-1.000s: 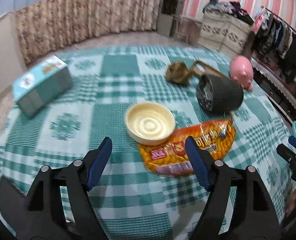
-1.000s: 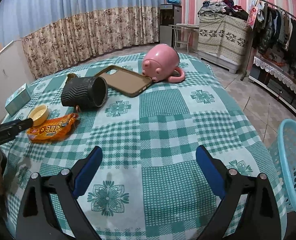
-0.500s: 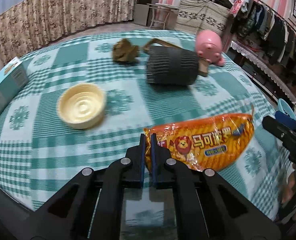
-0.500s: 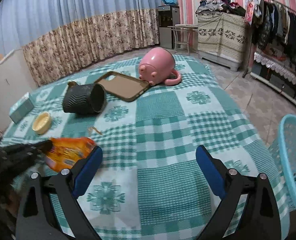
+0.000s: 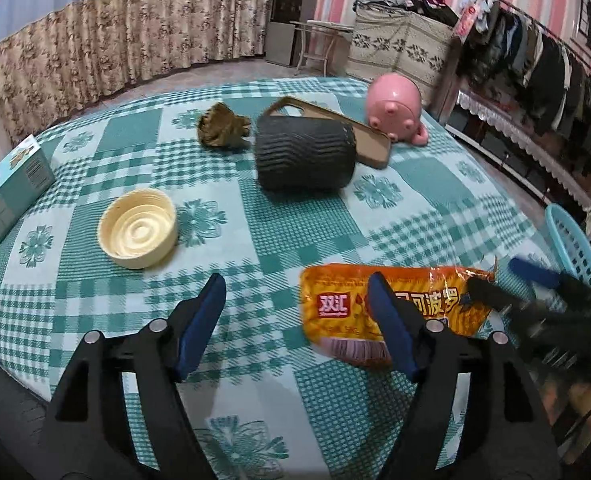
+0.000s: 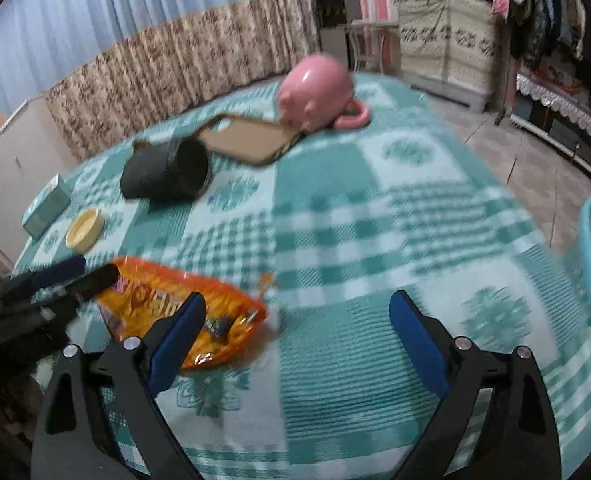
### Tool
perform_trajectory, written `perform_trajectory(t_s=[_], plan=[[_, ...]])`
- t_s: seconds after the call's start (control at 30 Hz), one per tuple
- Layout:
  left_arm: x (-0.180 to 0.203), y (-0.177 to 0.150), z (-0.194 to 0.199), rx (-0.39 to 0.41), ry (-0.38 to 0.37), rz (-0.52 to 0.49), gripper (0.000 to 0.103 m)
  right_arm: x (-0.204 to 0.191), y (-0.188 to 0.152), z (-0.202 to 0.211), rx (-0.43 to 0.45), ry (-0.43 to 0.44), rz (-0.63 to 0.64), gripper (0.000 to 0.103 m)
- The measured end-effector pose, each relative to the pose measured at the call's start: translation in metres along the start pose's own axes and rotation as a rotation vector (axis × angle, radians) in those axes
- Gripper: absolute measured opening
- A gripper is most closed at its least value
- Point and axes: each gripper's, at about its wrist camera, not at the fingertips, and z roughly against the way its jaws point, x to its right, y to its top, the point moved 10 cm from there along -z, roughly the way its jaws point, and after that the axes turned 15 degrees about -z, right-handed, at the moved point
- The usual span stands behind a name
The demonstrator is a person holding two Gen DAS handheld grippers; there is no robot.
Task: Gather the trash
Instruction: 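Close the right gripper on the snack bag while the left releases it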
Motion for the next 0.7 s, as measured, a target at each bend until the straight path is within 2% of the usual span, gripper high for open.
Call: perform_trajectory(t_s=[0.03,0.13,0.2,0.27,0.33,0.5,0.7], plan=[[-0.004,-0.001,0.001,-0.001,0.009,0.002,0.073,-0.004,-0.004,-0.003,-0.005,-0.008,0.022,0.083],[-0.019,-0.003,0.004,0.003,0.058,0.002,0.078,-0.019,-0.012,-0.006,-0.003,-0.029,0.105,0.058],[-0.033,-0.004,0.007,0.003,0.107,0.006,0.083,-0.026,-0.014,-0.005,-0.010,-0.006,0.132,0.035],[-0.049,-0.005,0.007,-0.004,0.146,0.020,0.084,-0.026,-0.012,-0.002,-0.005,0.002,0.133,0.024],[-0.066,-0.005,0.005,-0.016,0.172,0.047,0.085,-0.021,-0.004,0.003,0.010,0.008,0.122,0.021],[-0.094,-0.003,-0.008,-0.061,0.252,0.075,0.089,0.007,0.017,0.014,0.058,-0.060,0.101,0.018],[-0.115,-0.002,-0.028,-0.126,0.284,0.116,0.089,0.047,0.038,0.026,0.082,-0.082,0.016,0.018]])
